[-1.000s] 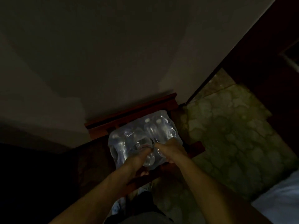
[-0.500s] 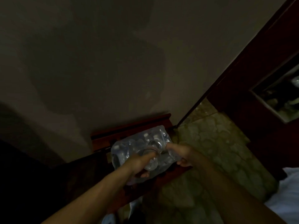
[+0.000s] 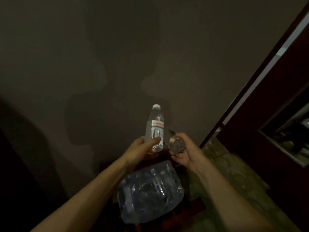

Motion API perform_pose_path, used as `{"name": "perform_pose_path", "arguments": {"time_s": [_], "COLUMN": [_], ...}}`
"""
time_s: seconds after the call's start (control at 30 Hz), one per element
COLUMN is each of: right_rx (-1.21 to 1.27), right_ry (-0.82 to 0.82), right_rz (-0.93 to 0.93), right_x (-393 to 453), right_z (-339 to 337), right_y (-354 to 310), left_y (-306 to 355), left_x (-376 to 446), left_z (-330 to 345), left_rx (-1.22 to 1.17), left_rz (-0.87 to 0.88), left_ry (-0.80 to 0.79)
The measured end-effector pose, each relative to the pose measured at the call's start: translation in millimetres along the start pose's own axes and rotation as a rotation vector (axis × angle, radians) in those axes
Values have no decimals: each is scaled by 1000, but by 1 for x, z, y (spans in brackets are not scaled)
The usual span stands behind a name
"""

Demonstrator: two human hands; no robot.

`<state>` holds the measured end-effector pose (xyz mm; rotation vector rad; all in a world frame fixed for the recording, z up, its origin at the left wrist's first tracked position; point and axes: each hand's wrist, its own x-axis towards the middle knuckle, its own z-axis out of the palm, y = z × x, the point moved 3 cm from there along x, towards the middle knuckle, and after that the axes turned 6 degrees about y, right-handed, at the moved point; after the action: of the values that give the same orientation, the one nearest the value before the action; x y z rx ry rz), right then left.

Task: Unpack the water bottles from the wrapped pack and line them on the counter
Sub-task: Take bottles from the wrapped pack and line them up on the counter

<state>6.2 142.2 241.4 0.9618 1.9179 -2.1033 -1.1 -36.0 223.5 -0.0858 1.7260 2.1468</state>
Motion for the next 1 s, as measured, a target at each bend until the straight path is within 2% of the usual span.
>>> {"name": "perform_pose_path", "arguments": {"time_s": [0.13, 0.23, 0.33, 0.5, 0.57, 0.73, 0.83, 1.0], "right_rx": [146, 178, 220, 271, 285, 303, 379, 403], "right_ry": [-221, -432, -578, -777, -862, -950, -1000, -1108], "right_rz": [-139, -316, -408, -473, -487, -529, -549, -573], "right_x": [-33, -67, -94, -132, -146, -188, -212, -248], "right_z": [13, 21, 29, 54, 65, 105, 133, 186], "right_y": [-31, -50, -61, -73, -80, -102, -105, -102], "left_y": [56, 98, 130, 157, 166, 205, 232, 245], "left_x": [-27, -57, -88, -139, -159, -204, -227, -260], "left_z": [4, 9, 9, 0, -6, -28, -49, -105], "left_rx": [71, 106, 194, 136, 209, 318, 327, 300], "left_rz": [181, 308, 420, 556, 607, 712, 752, 712], "left_ry": [24, 40, 44, 201, 269, 370, 348, 347]}}
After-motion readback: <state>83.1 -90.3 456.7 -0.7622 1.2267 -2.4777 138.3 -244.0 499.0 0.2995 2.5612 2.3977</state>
